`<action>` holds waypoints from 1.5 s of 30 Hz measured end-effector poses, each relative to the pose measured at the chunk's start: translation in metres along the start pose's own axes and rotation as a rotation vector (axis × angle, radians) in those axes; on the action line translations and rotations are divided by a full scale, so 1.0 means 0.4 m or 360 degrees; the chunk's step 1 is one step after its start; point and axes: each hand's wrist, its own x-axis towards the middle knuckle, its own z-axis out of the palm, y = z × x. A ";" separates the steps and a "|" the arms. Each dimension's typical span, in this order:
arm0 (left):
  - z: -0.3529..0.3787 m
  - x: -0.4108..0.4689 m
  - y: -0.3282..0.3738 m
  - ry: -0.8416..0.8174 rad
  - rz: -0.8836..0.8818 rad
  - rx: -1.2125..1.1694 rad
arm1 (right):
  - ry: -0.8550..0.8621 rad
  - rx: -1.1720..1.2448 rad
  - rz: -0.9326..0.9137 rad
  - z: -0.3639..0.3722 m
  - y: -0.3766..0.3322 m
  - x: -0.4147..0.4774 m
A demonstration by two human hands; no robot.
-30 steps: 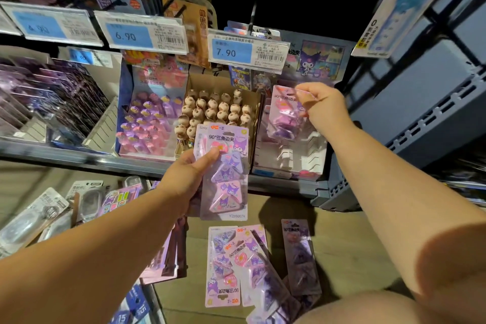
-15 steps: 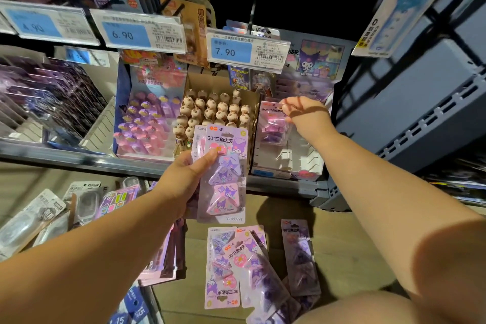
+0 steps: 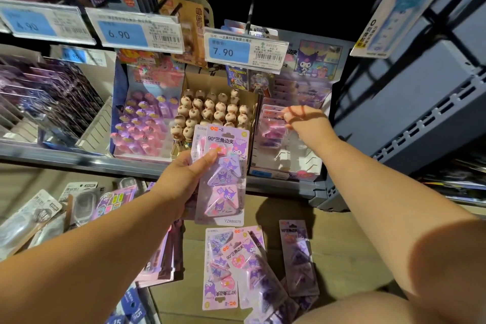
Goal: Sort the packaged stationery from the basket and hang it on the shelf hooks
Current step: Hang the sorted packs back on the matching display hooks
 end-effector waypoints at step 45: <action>0.056 -0.027 0.014 0.0140 -0.0003 0.0068 | 0.0022 -0.0189 -0.0242 -0.070 -0.080 -0.029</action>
